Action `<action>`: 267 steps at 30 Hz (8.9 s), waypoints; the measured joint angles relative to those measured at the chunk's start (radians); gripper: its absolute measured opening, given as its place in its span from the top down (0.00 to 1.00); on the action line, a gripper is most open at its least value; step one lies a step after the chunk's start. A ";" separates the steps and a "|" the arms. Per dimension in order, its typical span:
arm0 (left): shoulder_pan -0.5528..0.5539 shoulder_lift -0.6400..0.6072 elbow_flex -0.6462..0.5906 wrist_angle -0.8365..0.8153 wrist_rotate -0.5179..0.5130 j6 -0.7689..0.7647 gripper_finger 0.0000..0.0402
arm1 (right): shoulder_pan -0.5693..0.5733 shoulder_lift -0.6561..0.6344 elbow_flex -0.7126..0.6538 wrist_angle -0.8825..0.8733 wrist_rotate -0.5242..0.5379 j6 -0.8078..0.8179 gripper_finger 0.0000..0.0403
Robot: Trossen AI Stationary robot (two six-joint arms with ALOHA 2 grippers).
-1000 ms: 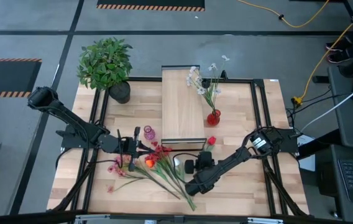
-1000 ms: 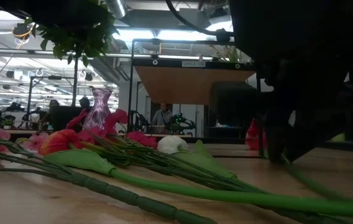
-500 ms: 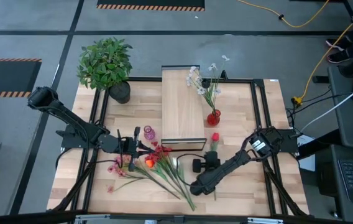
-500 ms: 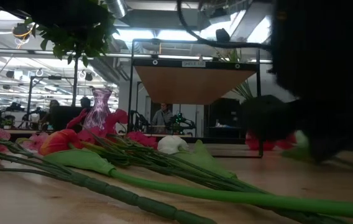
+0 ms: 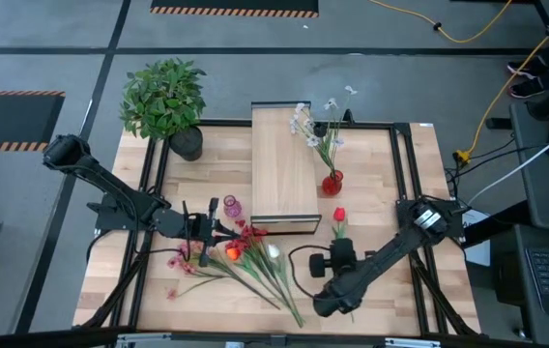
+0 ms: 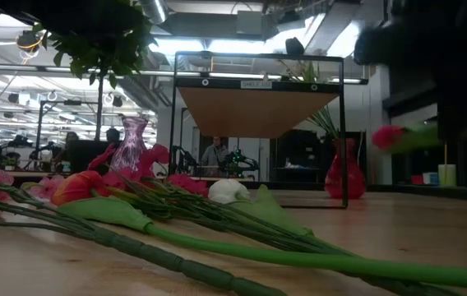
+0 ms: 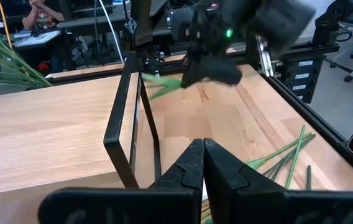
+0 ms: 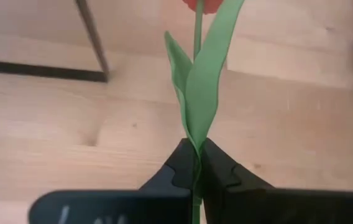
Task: Pick and place flowers into a vace then onto a shelf
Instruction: Put the red tulip into the red vase, then put the pink flowers into the violet vase
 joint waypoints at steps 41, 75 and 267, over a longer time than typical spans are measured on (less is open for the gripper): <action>0.000 0.000 0.000 0.000 -0.004 0.055 0.99 | 0.024 -0.876 -0.672 0.581 0.505 -0.770 0.98; 0.122 0.000 0.000 0.001 -0.049 -0.008 0.99 | -0.014 -1.665 -1.253 1.674 0.492 -2.356 0.99; 0.126 0.000 0.000 0.000 -0.030 0.002 0.99 | -1.035 -0.964 -1.419 2.803 -0.625 -2.349 0.57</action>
